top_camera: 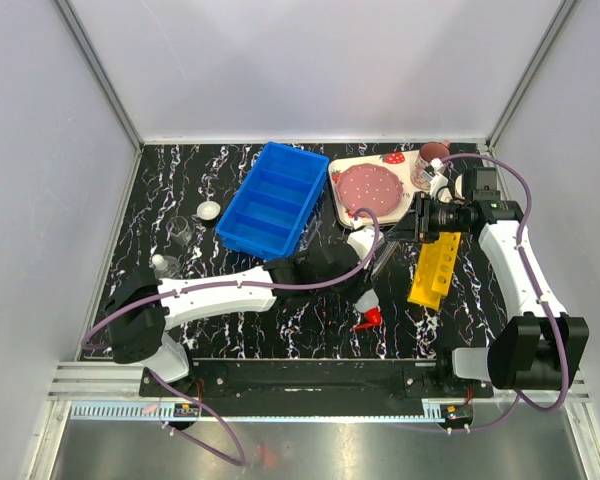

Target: Organize the chemistry lab equipment

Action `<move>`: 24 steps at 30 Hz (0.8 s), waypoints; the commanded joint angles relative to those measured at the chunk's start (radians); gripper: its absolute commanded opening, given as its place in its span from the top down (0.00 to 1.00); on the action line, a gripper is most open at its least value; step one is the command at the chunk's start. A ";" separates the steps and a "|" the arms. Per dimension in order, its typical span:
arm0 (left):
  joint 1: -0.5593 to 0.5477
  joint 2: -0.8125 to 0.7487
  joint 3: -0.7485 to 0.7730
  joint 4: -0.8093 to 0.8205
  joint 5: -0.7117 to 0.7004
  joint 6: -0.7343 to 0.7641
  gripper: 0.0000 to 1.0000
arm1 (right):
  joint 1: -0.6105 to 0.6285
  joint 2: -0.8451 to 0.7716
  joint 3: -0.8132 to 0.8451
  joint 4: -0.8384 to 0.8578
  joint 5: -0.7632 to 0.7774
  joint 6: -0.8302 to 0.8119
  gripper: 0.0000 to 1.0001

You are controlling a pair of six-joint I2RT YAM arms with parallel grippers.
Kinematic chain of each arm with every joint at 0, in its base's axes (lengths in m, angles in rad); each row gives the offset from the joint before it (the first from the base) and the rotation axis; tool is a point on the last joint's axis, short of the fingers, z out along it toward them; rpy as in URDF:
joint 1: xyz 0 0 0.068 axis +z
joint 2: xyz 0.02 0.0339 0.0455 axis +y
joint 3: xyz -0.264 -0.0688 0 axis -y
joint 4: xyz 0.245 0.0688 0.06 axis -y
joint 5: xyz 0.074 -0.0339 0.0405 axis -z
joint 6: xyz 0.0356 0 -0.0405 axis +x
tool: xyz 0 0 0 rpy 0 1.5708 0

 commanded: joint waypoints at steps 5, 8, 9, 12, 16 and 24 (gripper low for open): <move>-0.006 -0.023 0.021 0.061 -0.041 -0.006 0.75 | -0.004 -0.076 -0.034 0.071 0.002 0.036 0.79; -0.006 -0.049 0.001 0.079 -0.062 -0.017 0.66 | -0.025 -0.102 -0.044 0.084 -0.027 0.056 0.82; -0.006 -0.060 -0.004 0.081 -0.073 -0.022 0.62 | -0.042 -0.109 -0.050 0.094 -0.030 0.059 0.83; -0.005 -0.099 -0.017 0.081 -0.099 -0.025 0.32 | -0.102 -0.144 -0.052 0.106 -0.025 0.071 0.83; 0.009 -0.196 -0.065 0.070 -0.132 -0.022 0.11 | -0.188 -0.188 -0.031 0.112 0.050 0.044 0.83; 0.197 -0.527 -0.304 -0.028 -0.029 -0.063 0.01 | -0.241 -0.216 0.055 0.138 0.416 -0.087 0.83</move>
